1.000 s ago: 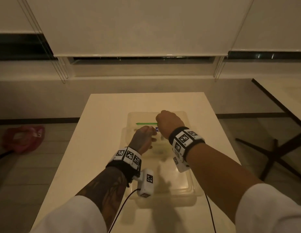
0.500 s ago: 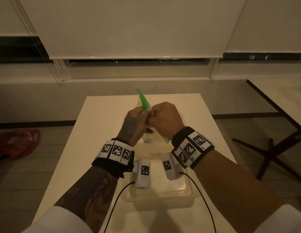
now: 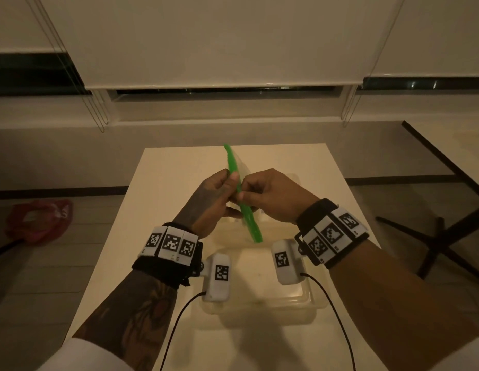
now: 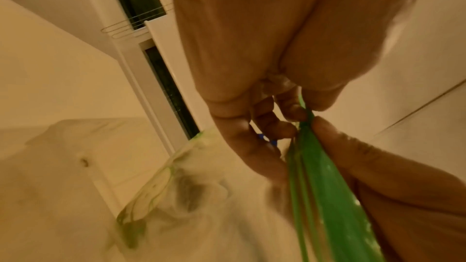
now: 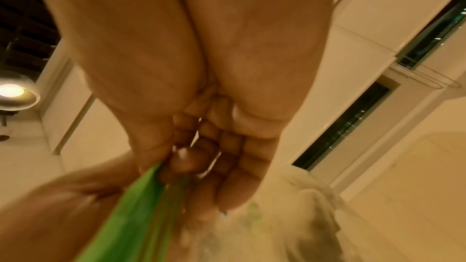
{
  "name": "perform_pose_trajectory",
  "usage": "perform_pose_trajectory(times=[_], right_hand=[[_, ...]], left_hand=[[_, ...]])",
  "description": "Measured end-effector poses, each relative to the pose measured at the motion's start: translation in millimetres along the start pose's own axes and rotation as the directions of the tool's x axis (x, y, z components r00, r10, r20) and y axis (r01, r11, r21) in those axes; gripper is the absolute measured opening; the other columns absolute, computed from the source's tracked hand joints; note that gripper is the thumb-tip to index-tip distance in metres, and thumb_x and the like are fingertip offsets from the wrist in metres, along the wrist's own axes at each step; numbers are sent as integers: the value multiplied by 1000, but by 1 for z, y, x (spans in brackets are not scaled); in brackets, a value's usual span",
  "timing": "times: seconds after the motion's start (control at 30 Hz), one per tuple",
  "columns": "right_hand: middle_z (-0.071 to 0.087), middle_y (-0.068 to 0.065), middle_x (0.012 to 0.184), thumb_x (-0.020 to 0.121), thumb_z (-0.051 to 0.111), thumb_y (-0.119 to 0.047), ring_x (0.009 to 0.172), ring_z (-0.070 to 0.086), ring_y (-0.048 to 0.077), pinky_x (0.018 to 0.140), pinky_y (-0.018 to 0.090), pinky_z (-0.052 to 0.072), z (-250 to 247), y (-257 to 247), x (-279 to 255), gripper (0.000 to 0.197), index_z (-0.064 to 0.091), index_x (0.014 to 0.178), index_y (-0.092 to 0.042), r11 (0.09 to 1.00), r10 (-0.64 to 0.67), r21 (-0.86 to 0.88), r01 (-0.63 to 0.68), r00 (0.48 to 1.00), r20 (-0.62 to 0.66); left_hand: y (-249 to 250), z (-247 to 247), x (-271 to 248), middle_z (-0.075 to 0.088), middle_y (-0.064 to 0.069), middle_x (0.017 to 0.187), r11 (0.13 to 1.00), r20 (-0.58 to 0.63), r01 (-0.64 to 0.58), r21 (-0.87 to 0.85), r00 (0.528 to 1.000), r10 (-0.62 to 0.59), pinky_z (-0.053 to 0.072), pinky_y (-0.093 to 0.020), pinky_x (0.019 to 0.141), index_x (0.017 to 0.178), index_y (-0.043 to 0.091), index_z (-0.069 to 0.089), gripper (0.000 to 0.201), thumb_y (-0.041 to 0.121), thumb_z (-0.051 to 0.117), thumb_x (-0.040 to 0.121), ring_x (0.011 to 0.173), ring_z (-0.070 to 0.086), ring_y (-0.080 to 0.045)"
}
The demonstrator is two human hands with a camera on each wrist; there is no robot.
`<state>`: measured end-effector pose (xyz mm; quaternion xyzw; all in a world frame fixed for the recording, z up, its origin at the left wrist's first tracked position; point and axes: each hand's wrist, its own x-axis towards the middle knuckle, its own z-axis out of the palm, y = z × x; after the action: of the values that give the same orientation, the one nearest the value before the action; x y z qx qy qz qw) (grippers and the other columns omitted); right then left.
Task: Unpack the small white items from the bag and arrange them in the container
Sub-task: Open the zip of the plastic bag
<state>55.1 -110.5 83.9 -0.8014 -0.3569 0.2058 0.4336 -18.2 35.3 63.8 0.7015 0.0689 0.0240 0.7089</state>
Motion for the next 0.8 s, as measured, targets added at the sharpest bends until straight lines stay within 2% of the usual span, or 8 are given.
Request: perform_pose_trajectory(times=[0.07, 0.2, 0.27, 0.37, 0.47, 0.57, 0.7, 0.8], right_hand=[[71, 10, 82, 92, 63, -15, 76, 67, 20, 74, 31, 58, 2, -1, -2, 15, 71, 89, -2, 999, -45, 5, 45, 998, -42], [67, 3, 70, 88, 68, -13, 62, 60, 3, 64, 14, 50, 2, -16, -7, 14, 70, 80, -2, 992, -124, 11, 127, 984, -131], [63, 5, 66, 88, 68, -14, 59, 55, 2, 60, 12, 47, -4, -25, -8, 17, 69, 79, 0, 981, -189, 12, 193, 970, -156], [63, 15, 70, 91, 63, -13, 62, 55, 7, 60, 12, 46, -7, -34, -10, 19, 66, 81, 4, 964, -253, 46, 262, 957, -140], [61, 8, 71, 95, 57, -11, 64, 56, 6, 62, 14, 47, -3, -33, -12, 19, 63, 80, -2, 962, -245, 103, 255, 965, -97], [59, -4, 67, 98, 52, -13, 60, 54, 1, 61, 14, 47, 0, -26, -11, 23, 60, 77, -11, 981, -178, 50, 187, 973, -148], [50, -1, 61, 97, 52, -14, 53, 43, 4, 52, 16, 37, 9, -22, -8, 27, 57, 72, -4, 983, -177, -82, 162, 952, -250], [44, -4, 56, 94, 53, -11, 49, 39, 5, 48, 15, 35, 19, -21, -6, 29, 51, 65, -10, 985, -170, -94, 147, 928, -332]], left_hand=[[1, 1, -2, 67, -19, 105, 999, -10, -31, 26, 999, 31, 58, -45, 74, 112, 4, 58, 29, 28, 47, 99, 90, 68, -31], [13, -3, -6, 67, -21, 102, 993, -41, -116, 24, 992, 117, 59, -40, 72, 108, -1, 59, 23, 15, 44, 101, 88, 68, -28], [22, -6, -10, 67, -18, 96, 987, -22, -160, -32, 987, 159, 58, -38, 71, 103, -4, 57, 28, 22, 49, 98, 86, 69, -27], [29, -11, -13, 66, -18, 96, 979, 23, -186, -83, 982, 189, 57, -37, 69, 98, 1, 56, 39, 39, 55, 90, 86, 69, -29], [28, -17, -15, 62, -27, 102, 979, 33, -177, -99, 983, 181, 57, -43, 70, 98, 4, 55, 39, 42, 54, 88, 89, 68, -37], [26, -20, -18, 66, -20, 100, 981, 6, -150, -127, 988, 151, 59, -42, 71, 104, 4, 57, 29, 31, 50, 96, 92, 67, -34], [27, -18, -19, 68, -12, 94, 991, -32, -131, -30, 991, 130, 60, -34, 67, 105, 5, 58, 20, 11, 39, 102, 85, 69, -24], [27, -15, -19, 69, -12, 90, 991, -74, -135, 10, 988, 135, 60, -32, 66, 101, 1, 57, 19, 5, 39, 102, 80, 71, -20]])
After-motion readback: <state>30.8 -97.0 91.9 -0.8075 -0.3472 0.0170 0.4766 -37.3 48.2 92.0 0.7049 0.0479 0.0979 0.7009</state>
